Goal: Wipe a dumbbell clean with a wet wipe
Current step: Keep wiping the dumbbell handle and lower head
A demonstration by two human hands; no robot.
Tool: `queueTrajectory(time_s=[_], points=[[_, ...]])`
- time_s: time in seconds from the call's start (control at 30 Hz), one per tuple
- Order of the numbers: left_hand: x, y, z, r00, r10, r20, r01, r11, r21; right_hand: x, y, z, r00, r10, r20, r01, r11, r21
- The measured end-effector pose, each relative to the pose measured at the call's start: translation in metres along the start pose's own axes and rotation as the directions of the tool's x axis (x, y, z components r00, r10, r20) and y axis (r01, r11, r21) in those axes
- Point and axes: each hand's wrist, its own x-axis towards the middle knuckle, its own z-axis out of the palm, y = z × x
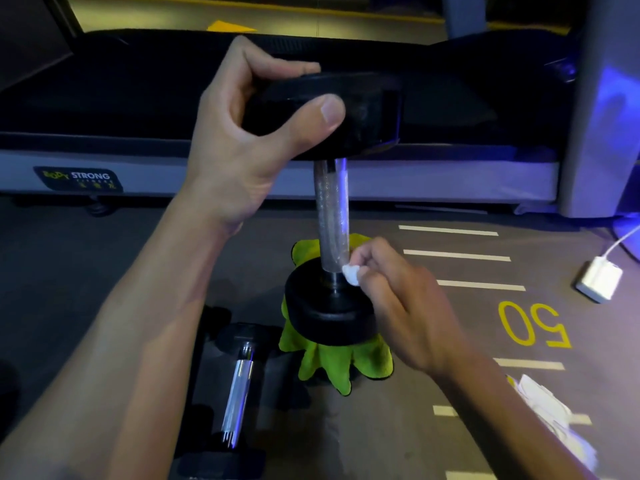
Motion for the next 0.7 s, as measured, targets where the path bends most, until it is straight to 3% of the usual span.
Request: queueTrajectory(time_s=[0.13, 0.27, 0.4, 0.57, 0.7], points=[[-0.002, 0.001, -0.001, 1.0, 0.0, -0.022, 0.001, 1.0, 0.02, -0.003, 0.001, 0.0, 1.0, 0.014, -0.026, -0.015, 1.0, -0.009], [-0.006, 0.003, 0.0, 1.0, 0.022, 0.0, -0.022, 0.999, 0.05, -0.016, -0.006, 0.0, 0.963, 0.024, -0.268, -0.014, 0.999, 0.04], [-0.007, 0.005, 0.0, 1.0, 0.019, -0.004, -0.019, 0.998, 0.055, -0.01, -0.018, 0.007, 0.886, -0.126, -0.445, 0.131, 0.991, -0.02], [-0.007, 0.002, -0.003, 0.999, 0.032, -0.032, -0.03, 0.997, 0.066, -0.015, -0.01, 0.017, 0.945, -0.149, -0.291, 0.092, 0.975, -0.203], [-0.01, 0.0, -0.006, 0.998, 0.031, -0.054, -0.027, 0.997, 0.078, -0.013, -0.018, 0.007, 0.986, -0.061, -0.156, 0.032, 0.983, -0.179]])
